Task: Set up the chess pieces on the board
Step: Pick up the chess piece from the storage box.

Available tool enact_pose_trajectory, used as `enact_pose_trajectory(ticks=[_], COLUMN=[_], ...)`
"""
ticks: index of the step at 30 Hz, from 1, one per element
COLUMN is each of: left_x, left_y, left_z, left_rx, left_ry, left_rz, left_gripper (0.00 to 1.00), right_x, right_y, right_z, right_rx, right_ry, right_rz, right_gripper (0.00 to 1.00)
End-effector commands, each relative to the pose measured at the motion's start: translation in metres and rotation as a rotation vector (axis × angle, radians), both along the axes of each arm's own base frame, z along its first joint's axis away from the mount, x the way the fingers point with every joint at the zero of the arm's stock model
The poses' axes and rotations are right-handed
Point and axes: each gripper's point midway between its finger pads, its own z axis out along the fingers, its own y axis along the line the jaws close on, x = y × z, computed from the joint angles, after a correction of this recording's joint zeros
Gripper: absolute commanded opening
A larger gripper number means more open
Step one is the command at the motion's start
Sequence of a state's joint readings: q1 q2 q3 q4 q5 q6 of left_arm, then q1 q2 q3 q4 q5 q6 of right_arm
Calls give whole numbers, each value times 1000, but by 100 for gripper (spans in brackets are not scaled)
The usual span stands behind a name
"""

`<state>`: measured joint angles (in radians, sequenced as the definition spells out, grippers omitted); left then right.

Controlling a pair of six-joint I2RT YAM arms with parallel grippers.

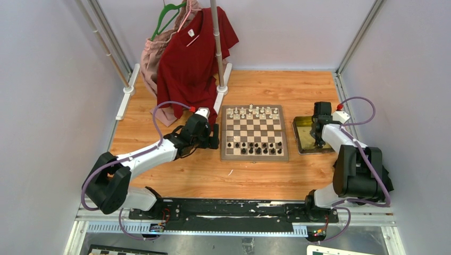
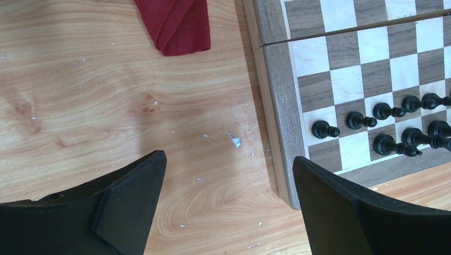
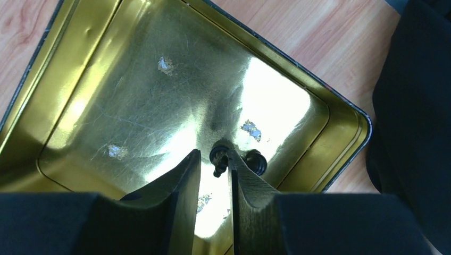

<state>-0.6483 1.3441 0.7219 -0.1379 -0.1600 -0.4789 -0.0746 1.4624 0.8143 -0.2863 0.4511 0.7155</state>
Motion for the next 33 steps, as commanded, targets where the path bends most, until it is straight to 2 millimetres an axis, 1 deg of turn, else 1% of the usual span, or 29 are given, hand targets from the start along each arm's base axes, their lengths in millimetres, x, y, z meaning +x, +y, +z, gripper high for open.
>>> enact_pose_trajectory(ticks=[1,8,10,12,17,18,23,30,33], left_x=[2,-3,-3,-2,-1,-1,0,3,3], left_y=[-2,0,1,1,0,0,-1,0,-1], left_z=[2,-2,-2,-2,-2,-3,-1,2,3], left_rx=[-4,-9,-7,-7,-6,-5,-1,7,7], left_ry=[-3,9,7,6,8,10,8,6,7], left_rz=[0,7,9,11,10,10,9,11,12], left_gripper=[95,95,95,95,95,95,95,95,95], right_x=[4,4,4,5,6,6,10,23,27], right_y=[-6,-3,-3,-3,-3,-3,0,12,17], right_z=[0,-7,-8,-8,-7,-6,3,24,29], right_rx=[11,30,29,30,30,30,41,53,54], right_ry=[-2,15,16,16,14,14,3,-19,-21], right_rz=[-22,-10,-8,-9,-5,-2,27,89,114], right_gripper=[29,28,25,20,1,0,0,0,0])
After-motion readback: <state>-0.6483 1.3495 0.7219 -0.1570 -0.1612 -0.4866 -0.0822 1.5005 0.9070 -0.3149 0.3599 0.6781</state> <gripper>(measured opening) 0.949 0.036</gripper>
